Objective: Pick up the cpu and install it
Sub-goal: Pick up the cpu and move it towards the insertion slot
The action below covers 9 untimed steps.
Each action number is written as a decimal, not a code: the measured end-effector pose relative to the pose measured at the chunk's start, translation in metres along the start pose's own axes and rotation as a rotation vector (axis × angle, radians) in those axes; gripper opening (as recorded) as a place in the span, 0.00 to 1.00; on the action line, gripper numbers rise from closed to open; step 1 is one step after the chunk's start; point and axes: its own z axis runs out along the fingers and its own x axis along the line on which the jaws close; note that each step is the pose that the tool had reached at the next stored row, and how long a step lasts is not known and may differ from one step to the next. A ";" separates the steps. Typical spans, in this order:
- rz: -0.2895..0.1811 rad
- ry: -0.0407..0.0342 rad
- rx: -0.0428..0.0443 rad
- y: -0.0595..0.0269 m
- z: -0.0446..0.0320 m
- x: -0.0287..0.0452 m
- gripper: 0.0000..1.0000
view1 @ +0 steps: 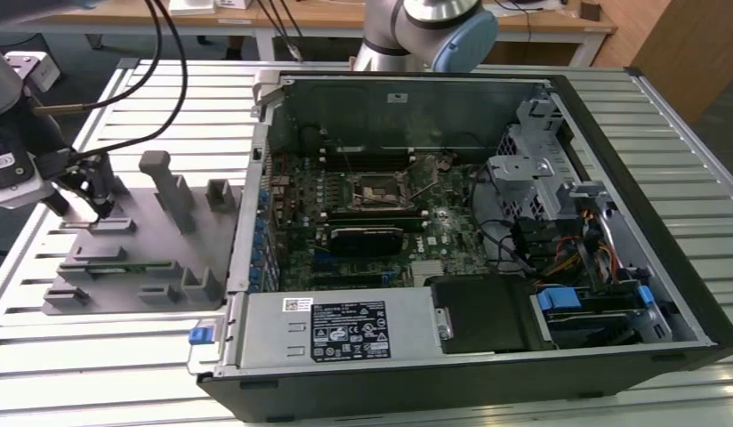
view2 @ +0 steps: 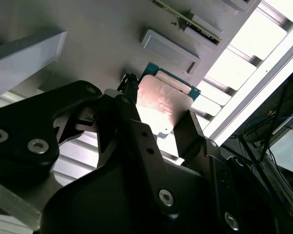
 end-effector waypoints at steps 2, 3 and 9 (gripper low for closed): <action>0.000 0.0001 -0.0015 0.0001 -0.0016 0.0000 0.54; 0.000 0.0001 -0.0027 0.0001 -0.0025 0.0000 0.54; 0.000 0.0002 -0.0050 0.0003 -0.0061 -0.0001 0.54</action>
